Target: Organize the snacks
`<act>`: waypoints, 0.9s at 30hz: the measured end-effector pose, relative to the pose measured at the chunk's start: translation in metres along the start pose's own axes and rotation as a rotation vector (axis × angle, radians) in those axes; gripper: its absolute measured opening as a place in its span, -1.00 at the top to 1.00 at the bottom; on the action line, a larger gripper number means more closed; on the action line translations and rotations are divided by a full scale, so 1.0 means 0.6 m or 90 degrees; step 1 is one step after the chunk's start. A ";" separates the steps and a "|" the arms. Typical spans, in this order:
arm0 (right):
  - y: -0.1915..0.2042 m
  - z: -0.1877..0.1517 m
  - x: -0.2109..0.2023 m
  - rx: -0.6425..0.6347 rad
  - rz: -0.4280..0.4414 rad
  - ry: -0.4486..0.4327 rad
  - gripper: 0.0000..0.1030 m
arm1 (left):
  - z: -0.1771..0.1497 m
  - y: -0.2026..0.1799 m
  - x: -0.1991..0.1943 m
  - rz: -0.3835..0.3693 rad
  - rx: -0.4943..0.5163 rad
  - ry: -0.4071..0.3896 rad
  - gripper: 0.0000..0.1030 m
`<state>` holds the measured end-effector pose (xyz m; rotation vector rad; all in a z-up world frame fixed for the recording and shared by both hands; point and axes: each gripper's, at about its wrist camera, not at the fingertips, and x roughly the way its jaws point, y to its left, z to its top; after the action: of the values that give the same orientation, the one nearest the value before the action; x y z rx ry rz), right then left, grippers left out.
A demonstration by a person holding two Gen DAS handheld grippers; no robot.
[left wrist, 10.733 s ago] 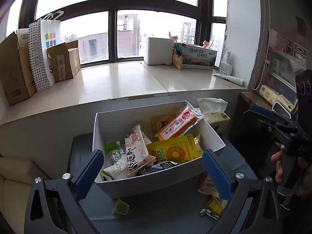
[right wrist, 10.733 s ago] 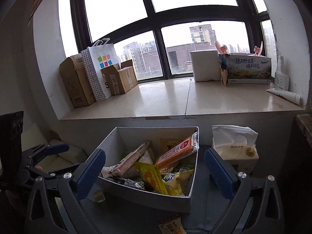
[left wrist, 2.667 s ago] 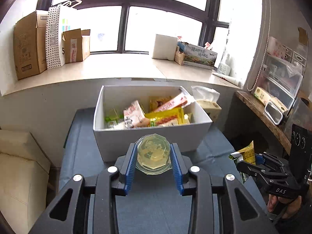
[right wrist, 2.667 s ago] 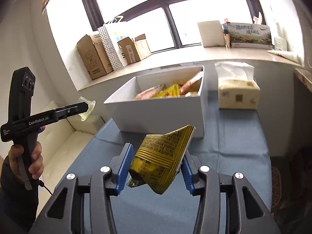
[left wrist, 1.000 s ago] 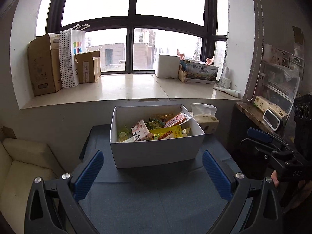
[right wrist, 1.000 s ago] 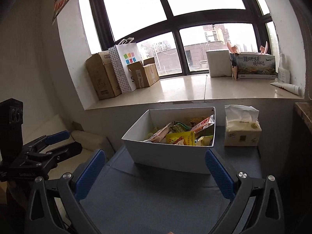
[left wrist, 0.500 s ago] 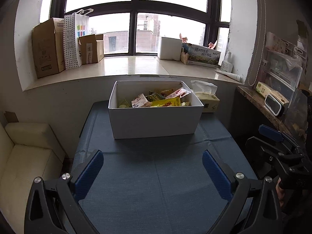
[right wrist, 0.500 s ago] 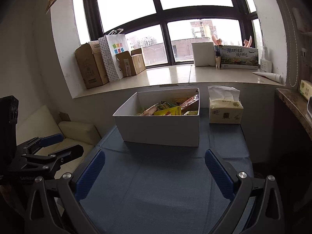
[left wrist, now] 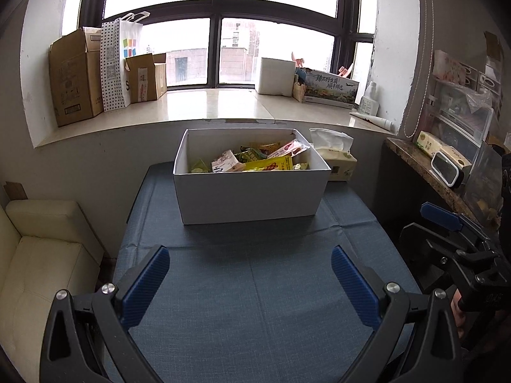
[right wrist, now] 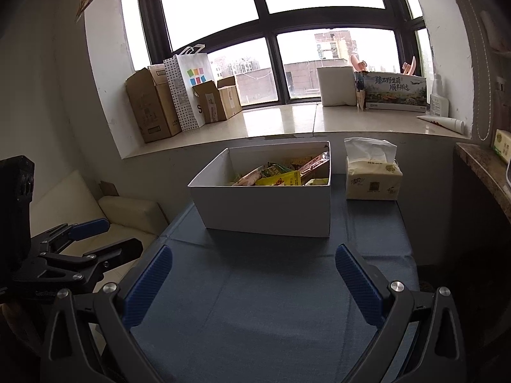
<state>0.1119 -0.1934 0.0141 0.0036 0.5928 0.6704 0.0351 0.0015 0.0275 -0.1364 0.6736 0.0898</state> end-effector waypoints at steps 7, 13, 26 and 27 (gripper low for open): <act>-0.003 -0.002 0.002 0.001 0.001 0.003 -1.00 | -0.002 0.001 0.001 0.001 -0.003 0.002 -1.00; -0.002 -0.003 0.001 0.002 0.006 0.002 -1.00 | -0.003 0.003 0.002 0.006 -0.002 0.002 -1.00; 0.002 -0.006 0.006 -0.002 0.014 0.010 -1.00 | -0.004 0.008 0.003 0.004 -0.009 0.004 -1.00; 0.003 -0.006 0.006 -0.003 0.014 0.011 -1.00 | -0.004 0.008 0.003 0.004 -0.009 0.004 -1.00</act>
<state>0.1115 -0.1906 0.0093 -0.0001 0.6076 0.6942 0.0345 0.0059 0.0241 -0.1486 0.6791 0.0999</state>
